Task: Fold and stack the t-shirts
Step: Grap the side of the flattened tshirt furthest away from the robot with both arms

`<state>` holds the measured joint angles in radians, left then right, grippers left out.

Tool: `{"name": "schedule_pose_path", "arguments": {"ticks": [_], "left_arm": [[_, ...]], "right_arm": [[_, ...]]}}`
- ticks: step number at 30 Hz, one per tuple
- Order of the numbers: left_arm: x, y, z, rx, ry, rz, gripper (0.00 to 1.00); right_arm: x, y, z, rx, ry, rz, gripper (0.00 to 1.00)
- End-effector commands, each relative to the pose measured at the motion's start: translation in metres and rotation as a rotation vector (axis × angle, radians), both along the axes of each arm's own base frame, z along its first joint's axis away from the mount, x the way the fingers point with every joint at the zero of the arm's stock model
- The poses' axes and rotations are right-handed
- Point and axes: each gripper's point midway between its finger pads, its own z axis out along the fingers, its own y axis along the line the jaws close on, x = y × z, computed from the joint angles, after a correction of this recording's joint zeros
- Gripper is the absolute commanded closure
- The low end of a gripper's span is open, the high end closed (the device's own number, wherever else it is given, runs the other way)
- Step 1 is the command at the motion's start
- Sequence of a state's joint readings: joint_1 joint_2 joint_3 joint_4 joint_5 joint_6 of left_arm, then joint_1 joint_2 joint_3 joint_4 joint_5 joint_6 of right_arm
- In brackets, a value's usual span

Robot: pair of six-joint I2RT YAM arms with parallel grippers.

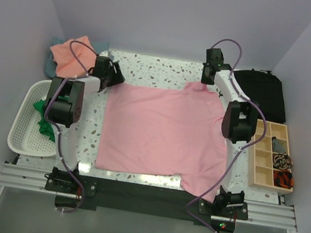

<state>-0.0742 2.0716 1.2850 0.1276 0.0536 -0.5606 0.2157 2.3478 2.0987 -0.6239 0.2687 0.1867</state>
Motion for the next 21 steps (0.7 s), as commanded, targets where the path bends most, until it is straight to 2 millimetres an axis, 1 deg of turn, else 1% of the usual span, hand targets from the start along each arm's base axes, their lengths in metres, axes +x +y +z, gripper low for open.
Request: {"name": "schedule_pose_path", "arguments": {"ticks": [1,3,4,6,7,9,10,11,12,14,15,16,17,18,20,21], "left_arm": [[0.001,-0.005,-0.024,-0.002,0.041,-0.041,0.44],[0.003,-0.007,-0.024,-0.004,0.042,-0.050,0.56],[0.003,-0.007,-0.024,-0.005,0.041,-0.049,0.68],[0.004,-0.008,-0.022,-0.010,0.038,-0.053,0.77],[0.004,-0.007,-0.021,-0.009,0.039,-0.051,0.83],[0.003,-0.004,-0.019,0.003,0.042,-0.039,0.90],[0.002,-0.004,-0.018,0.006,0.046,-0.039,0.98],[0.001,-0.003,-0.017,0.011,0.047,-0.042,1.00],[0.002,-0.001,-0.012,0.021,0.039,-0.032,1.00],[0.000,0.001,-0.009,0.036,0.045,-0.030,1.00],[-0.001,0.003,-0.003,0.044,0.037,-0.025,0.92],[-0.003,0.005,-0.001,0.051,0.037,-0.021,0.81],[-0.006,0.006,0.000,0.058,0.040,-0.020,0.72],[-0.007,0.008,0.009,0.066,0.024,-0.011,0.60],[-0.013,0.011,0.009,0.082,0.031,-0.009,0.50],[-0.014,0.013,0.014,0.090,0.024,-0.003,0.43]], "right_arm": [[0.007,-0.003,0.048,0.040,-0.109,-0.013,1.00],[0.006,-0.006,0.050,0.042,-0.111,-0.018,1.00],[0.005,-0.006,0.056,0.046,-0.124,-0.018,1.00],[0.003,-0.008,0.059,0.045,-0.126,-0.019,1.00],[0.002,-0.009,0.066,0.046,-0.136,-0.019,1.00],[0.000,-0.011,0.068,0.040,-0.141,-0.022,1.00],[-0.002,-0.012,0.072,0.041,-0.146,-0.024,1.00],[-0.003,-0.014,0.073,0.035,-0.146,-0.026,1.00],[-0.003,-0.014,0.074,0.035,-0.147,-0.027,1.00],[-0.004,-0.016,0.074,0.036,-0.146,-0.028,1.00],[-0.005,-0.015,0.074,0.039,-0.145,-0.025,1.00],[-0.005,-0.016,0.073,0.040,-0.142,-0.026,1.00],[-0.005,-0.016,0.071,0.042,-0.137,-0.026,1.00],[-0.006,-0.015,0.071,0.045,-0.137,-0.022,1.00],[-0.007,-0.015,0.068,0.047,-0.128,-0.022,1.00],[-0.008,-0.015,0.066,0.050,-0.124,-0.022,1.00]]}}
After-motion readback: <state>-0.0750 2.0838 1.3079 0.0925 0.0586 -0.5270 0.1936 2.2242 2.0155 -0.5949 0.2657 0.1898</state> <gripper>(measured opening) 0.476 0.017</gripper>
